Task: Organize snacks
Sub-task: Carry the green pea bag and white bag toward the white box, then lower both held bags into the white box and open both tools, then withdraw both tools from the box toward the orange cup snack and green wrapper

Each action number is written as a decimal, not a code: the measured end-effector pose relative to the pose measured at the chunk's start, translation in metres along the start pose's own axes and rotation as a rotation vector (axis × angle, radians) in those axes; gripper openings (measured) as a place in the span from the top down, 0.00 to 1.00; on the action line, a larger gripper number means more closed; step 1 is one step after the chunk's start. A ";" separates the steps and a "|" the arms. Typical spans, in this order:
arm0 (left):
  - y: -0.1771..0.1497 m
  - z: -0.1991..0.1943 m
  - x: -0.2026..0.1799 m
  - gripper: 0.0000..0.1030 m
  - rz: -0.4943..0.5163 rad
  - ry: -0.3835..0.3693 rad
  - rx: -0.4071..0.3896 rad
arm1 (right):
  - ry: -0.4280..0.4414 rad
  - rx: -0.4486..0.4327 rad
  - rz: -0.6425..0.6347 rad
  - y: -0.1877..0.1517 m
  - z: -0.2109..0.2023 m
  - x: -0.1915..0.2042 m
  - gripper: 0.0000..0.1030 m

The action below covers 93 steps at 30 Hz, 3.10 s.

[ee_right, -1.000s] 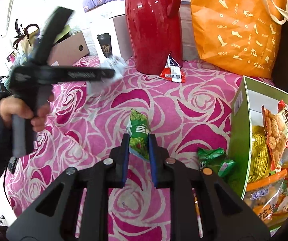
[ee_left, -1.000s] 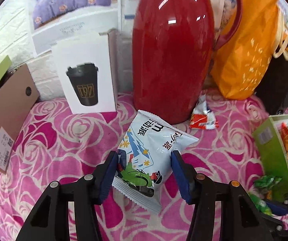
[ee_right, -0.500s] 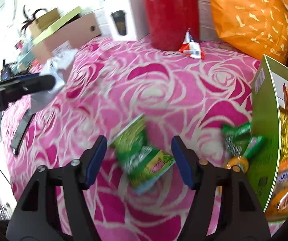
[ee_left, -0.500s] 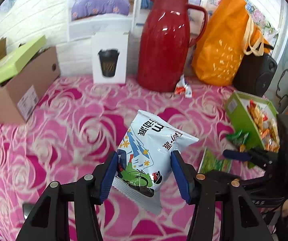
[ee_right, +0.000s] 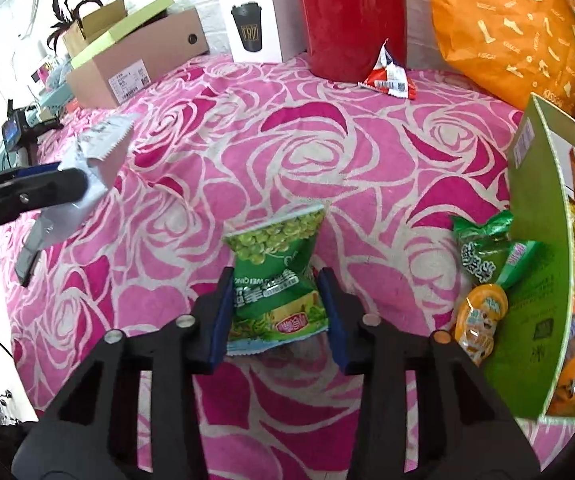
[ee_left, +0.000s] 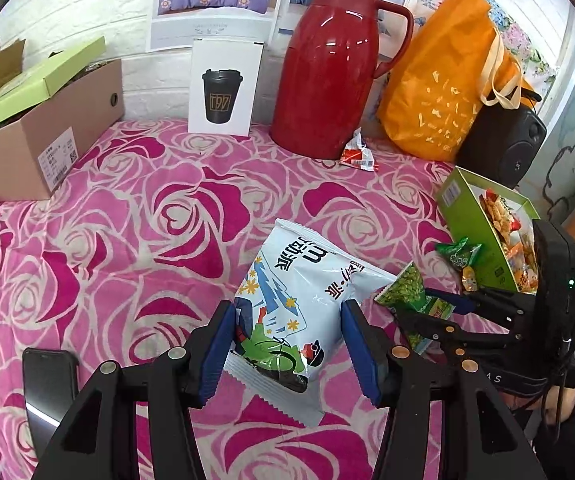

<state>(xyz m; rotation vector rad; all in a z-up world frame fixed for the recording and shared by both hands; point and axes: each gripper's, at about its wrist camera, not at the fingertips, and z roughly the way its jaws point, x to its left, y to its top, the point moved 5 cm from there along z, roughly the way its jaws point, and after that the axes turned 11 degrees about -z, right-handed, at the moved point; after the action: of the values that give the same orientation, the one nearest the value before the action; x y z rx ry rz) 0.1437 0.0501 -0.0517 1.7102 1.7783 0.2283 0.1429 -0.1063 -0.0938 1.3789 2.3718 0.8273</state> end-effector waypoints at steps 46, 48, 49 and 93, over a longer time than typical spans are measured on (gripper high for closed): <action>-0.013 0.109 -0.332 0.46 0.481 -0.188 0.113 | -0.431 -0.267 0.483 -0.123 -0.178 -0.214 0.59; -0.010 0.115 -0.333 0.46 0.485 -0.172 0.112 | -0.422 -0.271 0.490 -0.122 -0.172 -0.219 0.59; -0.008 0.120 -0.333 0.46 0.482 -0.168 0.115 | -0.420 -0.273 0.492 -0.120 -0.171 -0.222 0.59; 0.005 0.018 -0.158 0.08 0.147 -0.036 -0.136 | -0.379 -0.211 0.287 -0.088 -0.168 -0.112 0.00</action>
<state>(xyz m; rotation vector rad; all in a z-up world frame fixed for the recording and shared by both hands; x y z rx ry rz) 0.1479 -0.1032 -0.0107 1.7363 1.5758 0.3711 0.0540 -0.2933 -0.0175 1.6393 1.7792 0.7768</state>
